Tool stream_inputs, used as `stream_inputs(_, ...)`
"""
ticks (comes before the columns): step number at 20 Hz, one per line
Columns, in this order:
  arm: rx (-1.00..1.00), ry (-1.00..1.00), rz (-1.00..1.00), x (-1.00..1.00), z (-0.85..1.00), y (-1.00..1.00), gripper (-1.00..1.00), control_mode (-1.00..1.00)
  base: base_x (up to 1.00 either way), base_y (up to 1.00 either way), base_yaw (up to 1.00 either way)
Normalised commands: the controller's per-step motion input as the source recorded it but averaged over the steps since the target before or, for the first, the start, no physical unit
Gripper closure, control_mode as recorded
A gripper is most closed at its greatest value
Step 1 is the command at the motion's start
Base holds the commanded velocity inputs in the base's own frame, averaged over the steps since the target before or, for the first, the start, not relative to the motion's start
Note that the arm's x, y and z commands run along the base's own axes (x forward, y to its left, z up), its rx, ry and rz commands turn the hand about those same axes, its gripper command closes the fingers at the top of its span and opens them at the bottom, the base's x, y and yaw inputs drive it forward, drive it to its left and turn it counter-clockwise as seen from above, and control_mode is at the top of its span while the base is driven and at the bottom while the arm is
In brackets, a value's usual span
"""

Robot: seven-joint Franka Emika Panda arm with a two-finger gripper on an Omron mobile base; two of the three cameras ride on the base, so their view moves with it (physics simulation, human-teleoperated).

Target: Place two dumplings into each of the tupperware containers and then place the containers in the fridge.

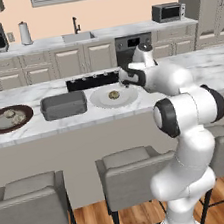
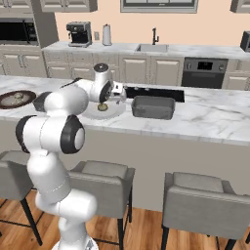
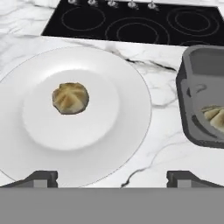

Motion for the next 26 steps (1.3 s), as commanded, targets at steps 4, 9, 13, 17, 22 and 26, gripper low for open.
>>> stream_inputs(4, -0.03, -0.11, -0.04, 0.11, 0.14, 0.78, -1.0, -1.0, 0.0, 0.0, 0.0)
stream_inputs(9, 0.04, 0.0, -0.08, 0.3, 0.14, 0.42, -1.0, -1.0, 0.0, 0.0, 0.0)
stream_inputs(13, 0.03, 0.03, -0.11, 0.36, 0.01, 0.35, -1.0, -1.0, 0.0, 0.0, 0.0)
stream_inputs(17, 0.04, 0.06, -0.03, 0.51, -0.17, -0.11, -1.0, -1.0, 0.0, 0.0, 0.0)
stream_inputs(22, 0.02, 0.04, 0.0, 0.26, -0.3, -0.19, -1.0, -1.0, 0.0, 0.0, 0.0)
stream_inputs(26, 0.0, 0.0, 0.0, 0.34, -0.46, 0.0, -1.0, -1.0, 0.0, 0.0, 0.0)
